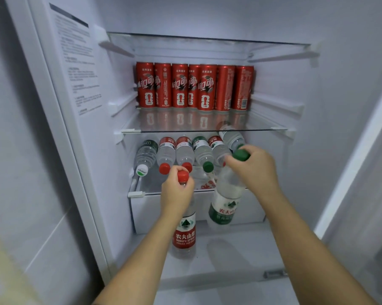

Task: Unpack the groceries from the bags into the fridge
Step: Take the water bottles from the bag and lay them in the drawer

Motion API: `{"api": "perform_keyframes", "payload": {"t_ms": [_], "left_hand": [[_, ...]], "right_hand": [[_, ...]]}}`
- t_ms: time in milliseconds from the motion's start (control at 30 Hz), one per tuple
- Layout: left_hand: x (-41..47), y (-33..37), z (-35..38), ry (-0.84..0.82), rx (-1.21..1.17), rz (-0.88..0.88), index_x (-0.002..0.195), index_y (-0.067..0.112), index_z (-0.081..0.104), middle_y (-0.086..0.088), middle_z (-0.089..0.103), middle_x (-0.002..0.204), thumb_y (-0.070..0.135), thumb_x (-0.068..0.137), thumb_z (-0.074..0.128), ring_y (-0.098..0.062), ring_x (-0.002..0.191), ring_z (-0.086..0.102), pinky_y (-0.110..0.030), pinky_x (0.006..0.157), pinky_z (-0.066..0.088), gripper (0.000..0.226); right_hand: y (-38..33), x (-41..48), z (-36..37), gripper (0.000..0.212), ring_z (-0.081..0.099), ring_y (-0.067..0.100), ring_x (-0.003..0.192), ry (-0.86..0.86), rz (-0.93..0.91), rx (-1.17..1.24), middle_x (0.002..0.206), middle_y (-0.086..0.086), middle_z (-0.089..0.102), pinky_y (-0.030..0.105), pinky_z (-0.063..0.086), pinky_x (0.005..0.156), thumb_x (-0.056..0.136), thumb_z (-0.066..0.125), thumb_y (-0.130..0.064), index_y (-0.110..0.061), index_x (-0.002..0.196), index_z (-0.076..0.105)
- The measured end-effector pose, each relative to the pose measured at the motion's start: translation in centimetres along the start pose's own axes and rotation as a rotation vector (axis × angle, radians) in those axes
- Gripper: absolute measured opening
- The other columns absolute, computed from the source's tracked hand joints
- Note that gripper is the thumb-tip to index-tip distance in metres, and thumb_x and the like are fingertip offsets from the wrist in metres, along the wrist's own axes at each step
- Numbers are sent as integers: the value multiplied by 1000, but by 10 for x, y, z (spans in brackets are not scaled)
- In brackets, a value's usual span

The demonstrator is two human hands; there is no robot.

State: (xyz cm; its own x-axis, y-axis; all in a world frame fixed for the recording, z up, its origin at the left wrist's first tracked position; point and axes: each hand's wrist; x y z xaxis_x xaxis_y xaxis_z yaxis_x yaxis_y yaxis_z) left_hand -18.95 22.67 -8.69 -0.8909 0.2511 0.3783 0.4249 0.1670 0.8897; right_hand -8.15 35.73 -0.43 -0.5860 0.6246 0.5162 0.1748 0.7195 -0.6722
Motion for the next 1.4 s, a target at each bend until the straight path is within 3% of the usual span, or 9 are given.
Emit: {"api": "perform_keyframes", "payload": {"t_ms": [133,333,633,733,900,1000,1067,1267,1400], "left_hand": [[0,-1,1,10,4,8,93,23,55,1,62,71,16,89,61,-17,70,62,-30,66,50,10],[-1,0,1,8,-9,15,93,22,55,0,63,72,15,89,60,-18,71,63,-34,68,52,10],[2,-3,2,4,-19,14,95,20,55,1,60,71,15,89,59,-15,67,59,-30,66,49,8],[3,-5,2,5,-11,11,96,20,56,0,61,73,16,89,59,-17,70,60,-31,68,50,9],[2,-4,2,5,-14,22,97,18,56,0,61,73,15,89,59,-16,69,60,-30,67,49,9],[2,-3,3,6,-13,18,97,18,56,1,61,74,14,88,58,-17,70,59,-32,68,49,10],[3,-3,3,14,-7,12,98,19,56,1,61,75,15,88,58,-20,73,60,-33,70,49,11],[1,-2,2,14,4,30,98,17,56,0,60,76,14,88,59,-21,74,59,-33,71,49,12],[1,-2,2,2,-2,12,99,18,55,1,61,77,15,89,59,-18,74,60,-30,68,48,11]], "right_hand": [[-25,-1,-39,22,47,1,52,176,-74,160,58,-8,54,11,35,48,79,74,-30,-15,70,61],[-25,-13,-43,22,46,2,59,417,-141,330,64,-9,54,10,35,57,81,76,-27,-18,74,57],[1,-35,-16,21,51,1,63,439,-126,342,66,-9,55,8,37,58,83,76,-23,-20,78,56],[0,-41,-21,22,54,5,66,310,-55,231,67,-9,56,11,38,54,84,74,-30,-20,82,54],[8,-52,-44,30,64,20,60,-115,202,-60,78,-1,64,30,54,61,87,61,-43,-27,110,51],[21,-68,-44,37,53,17,43,-415,440,216,66,5,57,29,52,48,91,62,-31,-27,123,44],[29,-79,-36,33,45,15,42,-512,569,393,59,5,50,28,50,45,93,61,-27,-24,122,44],[41,-95,-18,16,26,7,35,-487,885,983,52,0,38,16,25,33,95,57,-23,-17,92,43],[39,-101,-25,17,23,4,31,-436,933,1235,48,-2,34,14,18,28,95,52,-21,-16,83,42]]}}
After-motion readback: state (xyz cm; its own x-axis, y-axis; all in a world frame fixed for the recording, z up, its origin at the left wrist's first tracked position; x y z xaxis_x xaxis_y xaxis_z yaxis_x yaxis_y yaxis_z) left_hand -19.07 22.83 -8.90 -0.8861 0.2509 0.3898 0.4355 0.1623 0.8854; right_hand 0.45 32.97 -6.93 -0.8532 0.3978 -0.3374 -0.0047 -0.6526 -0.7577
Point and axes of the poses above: each hand's wrist, its own x-axis towards the middle knuckle, its own z-axis out of the palm, y = z × x
